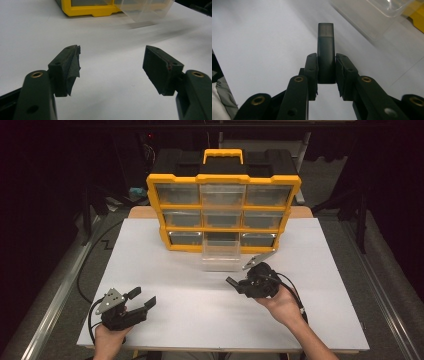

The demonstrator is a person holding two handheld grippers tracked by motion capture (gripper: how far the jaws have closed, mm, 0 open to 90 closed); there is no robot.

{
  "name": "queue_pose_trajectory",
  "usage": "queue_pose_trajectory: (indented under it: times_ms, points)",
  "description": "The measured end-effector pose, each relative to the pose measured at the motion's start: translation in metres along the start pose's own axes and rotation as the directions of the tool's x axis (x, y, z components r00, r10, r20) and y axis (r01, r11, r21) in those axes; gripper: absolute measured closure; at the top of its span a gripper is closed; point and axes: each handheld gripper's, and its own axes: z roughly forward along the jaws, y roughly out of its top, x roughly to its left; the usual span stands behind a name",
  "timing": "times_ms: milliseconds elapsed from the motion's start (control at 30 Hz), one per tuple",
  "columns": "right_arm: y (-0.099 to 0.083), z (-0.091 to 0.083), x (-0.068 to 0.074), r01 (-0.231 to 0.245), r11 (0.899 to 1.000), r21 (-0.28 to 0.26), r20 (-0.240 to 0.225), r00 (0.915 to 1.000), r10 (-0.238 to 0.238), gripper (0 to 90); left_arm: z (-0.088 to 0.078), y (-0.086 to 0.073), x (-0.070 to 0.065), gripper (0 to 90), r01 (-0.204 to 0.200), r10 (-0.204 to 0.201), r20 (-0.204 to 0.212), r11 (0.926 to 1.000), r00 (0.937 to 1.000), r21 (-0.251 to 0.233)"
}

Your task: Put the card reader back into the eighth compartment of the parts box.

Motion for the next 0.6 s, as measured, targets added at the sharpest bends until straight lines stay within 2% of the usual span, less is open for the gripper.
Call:
queue_pose_trajectory:
  times_ms: [600]
  points:
    - [0.013,-0.024,-0.004,0.008,0.998,-0.058,0.020,0.9998,-0.006,73.3,0.000,0.000,0.000,30.8,-0.002,0.002,0.001,1.0000,1.0000,0.000]
